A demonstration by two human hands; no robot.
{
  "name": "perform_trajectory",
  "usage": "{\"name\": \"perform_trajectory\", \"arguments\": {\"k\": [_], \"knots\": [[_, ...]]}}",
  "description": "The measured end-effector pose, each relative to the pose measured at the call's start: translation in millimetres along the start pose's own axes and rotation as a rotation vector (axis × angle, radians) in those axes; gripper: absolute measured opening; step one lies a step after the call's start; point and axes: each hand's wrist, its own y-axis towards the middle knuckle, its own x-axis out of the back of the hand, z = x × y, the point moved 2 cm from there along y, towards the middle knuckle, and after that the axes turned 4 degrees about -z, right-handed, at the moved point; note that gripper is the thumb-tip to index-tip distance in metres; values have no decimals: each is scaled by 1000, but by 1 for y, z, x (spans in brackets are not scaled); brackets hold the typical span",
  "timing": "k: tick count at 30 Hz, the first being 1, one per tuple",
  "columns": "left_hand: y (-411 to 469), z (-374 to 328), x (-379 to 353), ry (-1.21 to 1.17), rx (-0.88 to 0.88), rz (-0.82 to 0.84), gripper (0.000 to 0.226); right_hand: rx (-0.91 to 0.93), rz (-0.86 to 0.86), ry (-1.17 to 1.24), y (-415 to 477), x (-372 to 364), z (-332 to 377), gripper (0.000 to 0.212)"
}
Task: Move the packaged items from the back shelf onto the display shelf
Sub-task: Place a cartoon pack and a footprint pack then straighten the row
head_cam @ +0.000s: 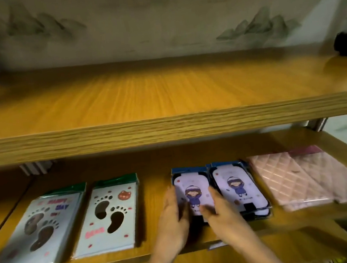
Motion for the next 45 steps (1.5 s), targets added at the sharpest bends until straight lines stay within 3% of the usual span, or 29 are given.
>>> {"name": "perform_trajectory", "arguments": {"k": [8,17,21,23,26,30,35,45], "knots": [[-6,3,-4,-222,122,-169,52,82,25,92,6,-1,-10,66],[-11,15,20,-223,202,-225,53,159,124,78,-1,-15,2,64],[-14,2,22,-47,86,-272,58,237,145,59,-6,8,-2,59],[-17,-13,21,-15,-23,-328,57,259,48,90,-4,35,-7,54],[-18,-38,-2,-113,-76,-188,47,201,-190,109,6,75,-26,48],[-11,-52,-57,-162,0,75,52,79,-186,10,14,86,-44,53],[-2,-54,-81,-200,109,77,54,40,-129,-130,6,82,-45,60],[-2,-52,-92,-118,108,4,54,44,-34,-29,8,89,-58,64]]}}
